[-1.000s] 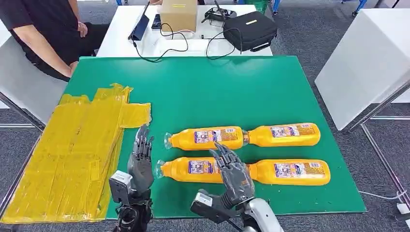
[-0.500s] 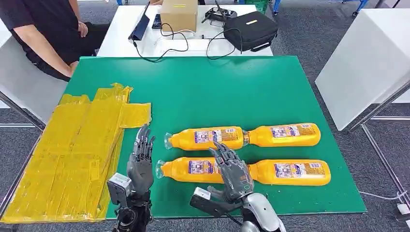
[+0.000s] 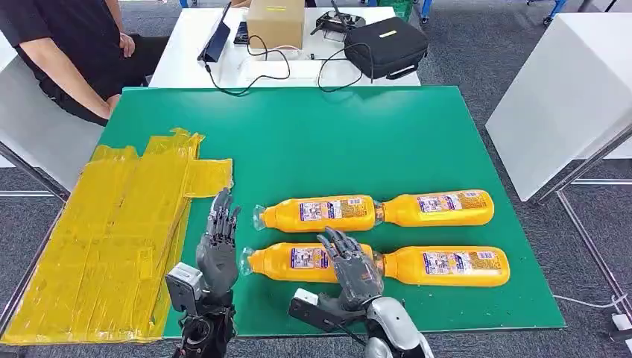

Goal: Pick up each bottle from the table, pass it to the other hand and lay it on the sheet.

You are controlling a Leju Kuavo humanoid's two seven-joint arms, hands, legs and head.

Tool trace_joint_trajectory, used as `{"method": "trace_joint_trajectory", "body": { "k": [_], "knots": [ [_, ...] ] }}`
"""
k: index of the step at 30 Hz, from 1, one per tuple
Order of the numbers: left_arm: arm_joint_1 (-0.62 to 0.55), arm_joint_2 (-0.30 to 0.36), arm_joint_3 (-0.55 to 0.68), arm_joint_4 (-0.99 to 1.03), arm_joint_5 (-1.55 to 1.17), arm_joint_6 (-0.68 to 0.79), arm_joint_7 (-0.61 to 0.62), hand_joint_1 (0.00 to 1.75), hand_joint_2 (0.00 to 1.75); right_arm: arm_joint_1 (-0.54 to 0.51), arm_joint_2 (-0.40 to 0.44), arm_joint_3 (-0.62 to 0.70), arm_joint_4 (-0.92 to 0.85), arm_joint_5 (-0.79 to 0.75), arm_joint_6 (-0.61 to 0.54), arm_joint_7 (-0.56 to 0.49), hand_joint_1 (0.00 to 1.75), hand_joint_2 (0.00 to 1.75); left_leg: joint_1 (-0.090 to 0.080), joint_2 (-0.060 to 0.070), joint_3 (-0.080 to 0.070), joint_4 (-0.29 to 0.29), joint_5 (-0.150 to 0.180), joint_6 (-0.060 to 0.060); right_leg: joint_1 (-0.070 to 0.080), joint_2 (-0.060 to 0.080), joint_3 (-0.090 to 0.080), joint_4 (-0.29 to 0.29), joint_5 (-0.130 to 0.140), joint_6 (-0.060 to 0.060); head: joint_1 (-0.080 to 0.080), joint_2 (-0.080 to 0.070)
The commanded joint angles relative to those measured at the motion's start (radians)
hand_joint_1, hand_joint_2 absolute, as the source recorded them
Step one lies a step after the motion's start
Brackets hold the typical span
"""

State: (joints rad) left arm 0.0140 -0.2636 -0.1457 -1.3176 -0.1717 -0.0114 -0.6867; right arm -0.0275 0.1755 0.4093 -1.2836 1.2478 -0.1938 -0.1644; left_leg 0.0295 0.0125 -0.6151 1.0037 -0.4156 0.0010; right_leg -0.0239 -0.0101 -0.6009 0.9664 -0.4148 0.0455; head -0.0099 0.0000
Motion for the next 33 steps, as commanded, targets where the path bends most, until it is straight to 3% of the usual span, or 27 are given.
{"method": "trace_joint_trajectory", "body": {
  "k": [1, 7, 18, 30, 31, 32, 33],
  "knots": [
    [-0.048, 0.012, 0.005, 0.083, 0.013, 0.003, -0.011, 0.0, 0.0, -0.06, 0.014, -0.002, 0.15, 0.021, 0.004, 0.017, 0.0, 1.75, 0.0, 0.0, 0.005, -0.001, -0.001, 0.001, 0.0, 0.001, 0.004, -0.001, -0.001, -0.002, 0.0, 0.0],
    [-0.042, 0.006, 0.011, 0.079, 0.004, 0.005, -0.011, 0.0, 0.0, -0.054, 0.013, -0.007, 0.156, 0.076, 0.035, 0.067, 0.0, 1.75, 0.0, -0.001, 0.003, -0.001, 0.0, 0.001, 0.0, 0.0, 0.003, -0.001, -0.001, -0.002, 0.0, 0.0],
    [-0.064, -0.016, 0.021, 0.075, -0.019, -0.028, -0.011, 0.0, 0.0, -0.013, -0.041, -0.048, 0.067, 0.202, 0.214, 0.206, 0.0, 1.75, -0.001, -0.005, 0.009, -0.001, -0.001, 0.002, 0.0, -0.003, 0.01, -0.001, -0.002, -0.003, 0.0, 0.0],
    [-0.089, -0.04, 0.021, 0.079, -0.031, -0.042, -0.011, 0.0, 0.0, 0.01, -0.089, -0.104, 0.06, 0.161, 0.345, 0.203, 0.0, 1.75, -0.001, -0.005, 0.015, -0.002, 0.0, 0.002, 0.0, -0.004, 0.015, -0.002, -0.001, -0.003, 0.0, 0.0],
    [-0.093, -0.041, 0.021, 0.081, -0.029, -0.042, -0.011, 0.0, 0.0, 0.007, -0.092, -0.121, 0.072, 0.141, 0.348, 0.193, 0.21, 1.75, -0.001, -0.006, 0.015, -0.002, 0.0, 0.003, 0.0, -0.004, 0.016, -0.002, -0.002, -0.004, 0.0, 0.0],
    [-0.096, -0.042, 0.02, 0.085, -0.029, -0.042, -0.011, 0.0, 0.0, 0.003, -0.097, -0.132, 0.083, 0.131, 0.349, 0.185, 1.75, 1.75, -0.001, -0.005, 0.015, -0.002, 0.0, 0.002, 0.0, -0.004, 0.015, -0.002, -0.001, -0.002, 0.0, 0.0],
    [-0.105, -0.043, 0.015, 0.092, -0.028, -0.042, -0.011, 0.0, 0.0, -0.012, -0.096, -0.15, 0.123, 0.12, 0.349, 0.172, 1.75, 1.75, -0.001, -0.005, 0.016, -0.002, 0.0, 0.002, 0.0, -0.004, 0.016, -0.003, -0.001, -0.002, 0.0, 0.0]
  ]
}}
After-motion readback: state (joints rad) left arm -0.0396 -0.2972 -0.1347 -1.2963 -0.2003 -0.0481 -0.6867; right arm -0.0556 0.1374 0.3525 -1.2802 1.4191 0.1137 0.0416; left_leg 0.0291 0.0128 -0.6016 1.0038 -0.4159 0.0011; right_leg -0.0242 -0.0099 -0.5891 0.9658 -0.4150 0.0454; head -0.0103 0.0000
